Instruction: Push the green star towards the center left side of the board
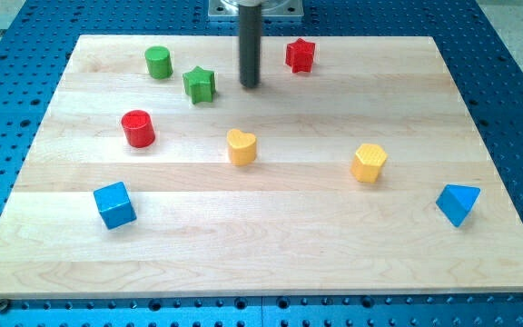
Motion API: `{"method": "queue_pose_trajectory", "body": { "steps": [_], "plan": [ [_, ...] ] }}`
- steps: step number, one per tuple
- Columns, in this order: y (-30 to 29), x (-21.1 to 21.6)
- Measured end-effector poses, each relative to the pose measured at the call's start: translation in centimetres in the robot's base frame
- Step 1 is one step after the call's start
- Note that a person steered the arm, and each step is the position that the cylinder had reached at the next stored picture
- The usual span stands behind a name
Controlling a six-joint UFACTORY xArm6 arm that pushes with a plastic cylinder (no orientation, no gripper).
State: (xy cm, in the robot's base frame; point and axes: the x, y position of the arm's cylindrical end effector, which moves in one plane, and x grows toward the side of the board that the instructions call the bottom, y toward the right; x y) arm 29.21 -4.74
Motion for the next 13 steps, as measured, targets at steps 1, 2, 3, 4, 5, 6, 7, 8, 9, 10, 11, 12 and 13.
{"method": "queue_pose_trajectory", "body": {
  "steps": [1,2,3,4,5,6,7,8,9,10,11,12,13],
  "plan": [
    [-7.5,2.5],
    [-2.2,2.8],
    [5.3,4.7],
    [-3.8,4.8],
    [-11.8,5.7],
    [-15.2,7.0],
    [-14.2,10.2],
    [-13.9,10.2],
    [-17.0,8.3],
    [-25.5,10.7],
    [-19.0,17.3],
    [-15.1,16.5],
    [-14.0,13.4]
  ]
}}
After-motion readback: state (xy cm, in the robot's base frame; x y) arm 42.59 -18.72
